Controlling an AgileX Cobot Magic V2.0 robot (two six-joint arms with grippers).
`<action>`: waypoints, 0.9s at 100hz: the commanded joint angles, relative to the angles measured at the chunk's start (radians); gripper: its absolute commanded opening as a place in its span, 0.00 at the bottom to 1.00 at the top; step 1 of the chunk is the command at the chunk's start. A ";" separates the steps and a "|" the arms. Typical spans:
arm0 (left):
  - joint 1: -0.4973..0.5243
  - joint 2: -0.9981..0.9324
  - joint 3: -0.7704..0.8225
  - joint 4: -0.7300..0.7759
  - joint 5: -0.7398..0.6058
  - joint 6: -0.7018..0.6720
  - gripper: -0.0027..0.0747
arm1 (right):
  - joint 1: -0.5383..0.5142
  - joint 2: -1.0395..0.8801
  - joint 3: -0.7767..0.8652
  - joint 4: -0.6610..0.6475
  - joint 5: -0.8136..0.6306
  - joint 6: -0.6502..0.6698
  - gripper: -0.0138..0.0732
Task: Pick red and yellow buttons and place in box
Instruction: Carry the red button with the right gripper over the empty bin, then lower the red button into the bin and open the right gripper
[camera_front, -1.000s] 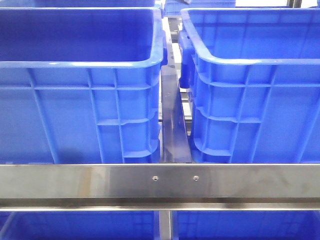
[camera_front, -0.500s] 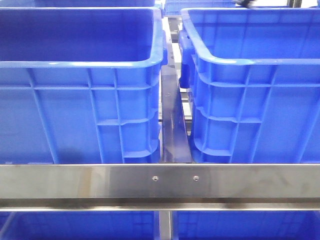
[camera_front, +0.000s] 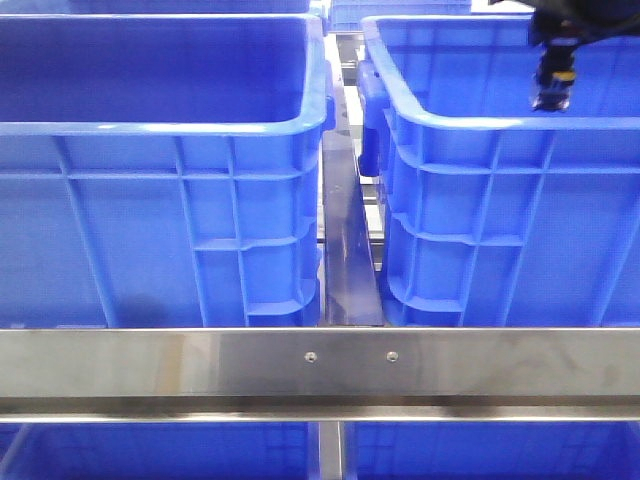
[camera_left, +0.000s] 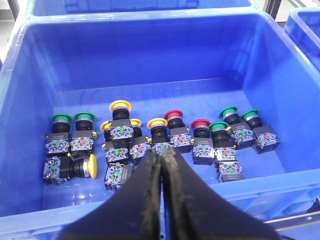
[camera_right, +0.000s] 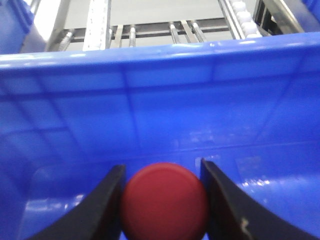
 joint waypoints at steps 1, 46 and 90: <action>0.001 0.001 -0.027 -0.014 -0.081 -0.008 0.01 | -0.028 0.009 -0.080 -0.039 0.019 -0.009 0.33; 0.001 0.001 -0.027 -0.014 -0.081 -0.008 0.01 | -0.113 0.161 -0.166 -0.039 0.133 0.014 0.33; 0.001 0.001 -0.027 -0.014 -0.081 -0.008 0.01 | -0.113 0.194 -0.204 -0.038 0.179 0.014 0.33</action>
